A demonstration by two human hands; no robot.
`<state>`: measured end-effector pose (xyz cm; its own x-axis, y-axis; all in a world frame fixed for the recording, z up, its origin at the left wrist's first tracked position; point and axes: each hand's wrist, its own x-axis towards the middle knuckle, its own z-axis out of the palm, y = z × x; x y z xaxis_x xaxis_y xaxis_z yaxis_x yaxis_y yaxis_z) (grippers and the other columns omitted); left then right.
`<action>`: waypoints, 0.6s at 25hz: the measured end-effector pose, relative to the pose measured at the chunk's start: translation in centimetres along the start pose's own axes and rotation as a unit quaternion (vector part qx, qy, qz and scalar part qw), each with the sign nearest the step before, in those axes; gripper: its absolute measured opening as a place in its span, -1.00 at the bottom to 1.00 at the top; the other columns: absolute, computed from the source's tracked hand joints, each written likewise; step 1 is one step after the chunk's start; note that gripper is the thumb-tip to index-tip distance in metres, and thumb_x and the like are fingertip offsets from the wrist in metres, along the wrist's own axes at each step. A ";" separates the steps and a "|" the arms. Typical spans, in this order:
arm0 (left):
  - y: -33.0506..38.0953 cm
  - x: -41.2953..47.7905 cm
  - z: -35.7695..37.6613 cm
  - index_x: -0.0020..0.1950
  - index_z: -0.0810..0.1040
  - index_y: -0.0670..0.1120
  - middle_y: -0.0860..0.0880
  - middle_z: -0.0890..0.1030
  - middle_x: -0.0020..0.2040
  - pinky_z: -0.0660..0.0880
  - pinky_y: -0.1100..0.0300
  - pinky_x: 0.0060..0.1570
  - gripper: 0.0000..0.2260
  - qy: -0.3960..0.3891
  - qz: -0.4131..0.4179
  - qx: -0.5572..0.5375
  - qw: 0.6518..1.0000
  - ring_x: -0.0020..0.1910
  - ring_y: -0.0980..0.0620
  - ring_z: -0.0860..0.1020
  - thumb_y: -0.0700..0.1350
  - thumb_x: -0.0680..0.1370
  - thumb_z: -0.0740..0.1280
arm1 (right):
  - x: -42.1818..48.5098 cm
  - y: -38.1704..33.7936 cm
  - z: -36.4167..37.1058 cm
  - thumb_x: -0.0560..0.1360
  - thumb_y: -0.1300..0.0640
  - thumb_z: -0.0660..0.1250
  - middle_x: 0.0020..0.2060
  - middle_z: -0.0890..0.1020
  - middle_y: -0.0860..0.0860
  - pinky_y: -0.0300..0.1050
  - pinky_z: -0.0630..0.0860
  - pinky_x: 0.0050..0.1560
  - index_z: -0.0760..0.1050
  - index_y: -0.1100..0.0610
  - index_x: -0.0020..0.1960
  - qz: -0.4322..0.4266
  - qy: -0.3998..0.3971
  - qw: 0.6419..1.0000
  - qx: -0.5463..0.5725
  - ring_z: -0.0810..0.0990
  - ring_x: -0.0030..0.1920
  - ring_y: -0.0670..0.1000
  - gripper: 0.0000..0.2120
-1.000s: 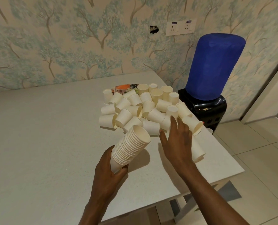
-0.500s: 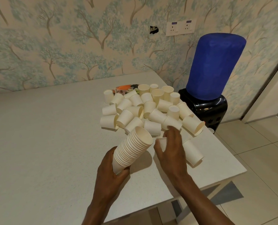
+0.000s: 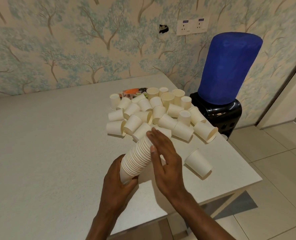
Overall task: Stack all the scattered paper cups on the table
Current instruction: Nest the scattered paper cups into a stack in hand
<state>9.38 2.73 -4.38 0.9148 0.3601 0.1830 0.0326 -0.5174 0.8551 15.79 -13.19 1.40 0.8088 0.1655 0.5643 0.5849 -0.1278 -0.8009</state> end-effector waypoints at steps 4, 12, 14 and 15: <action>-0.6 0.0 0.4 0.48 0.36 0.07 0.09 0.52 0.32 0.42 0.28 0.19 -0.36 0.008 -0.026 -0.014 1.000 0.29 0.13 0.51 -0.15 0.46 0.53 | -0.3 0.5 -1.5 0.70 0.01 0.11 0.53 0.34 -0.18 0.15 0.28 0.52 0.27 -0.09 0.56 -0.033 -0.092 0.995 -0.032 0.25 0.56 -0.06 -0.57; 0.1 0.0 0.2 0.43 0.39 0.03 0.19 0.54 0.22 0.44 0.53 0.03 -0.37 0.035 -0.021 -0.013 0.999 0.14 0.29 0.55 -0.17 0.43 0.56 | -0.4 5.3 -10.2 0.56 -0.17 0.33 0.58 0.23 0.03 0.03 0.17 0.53 0.32 -0.10 0.53 0.135 -0.186 0.856 -0.463 0.21 0.55 0.09 -0.43; 0.4 -0.1 0.2 0.41 0.39 0.06 0.23 0.54 0.19 0.45 0.55 -0.01 -0.38 0.034 -0.013 -0.016 0.999 0.11 0.31 0.55 -0.17 0.42 0.56 | -0.2 4.9 -10.2 0.56 -0.06 0.39 0.54 0.30 0.02 -0.01 0.30 0.46 0.39 -0.05 0.48 0.130 -0.161 0.894 -0.397 0.30 0.51 0.06 -0.48; 0.5 -0.1 0.2 0.41 0.40 0.05 0.22 0.55 0.19 0.46 0.52 0.00 -0.38 0.034 -0.012 -0.018 0.999 0.11 0.28 0.56 -0.18 0.42 0.56 | 0.2 4.4 -10.1 0.54 -0.01 0.41 0.50 0.36 0.01 -0.02 0.35 0.43 0.43 -0.03 0.45 0.125 -0.118 0.926 -0.337 0.35 0.47 0.04 -0.51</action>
<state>9.37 2.32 -4.04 0.8842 0.4248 0.1944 0.0378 -0.4798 0.8765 19.17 -23.60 0.01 0.9351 0.2465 0.2548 0.3497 -0.7592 -0.5489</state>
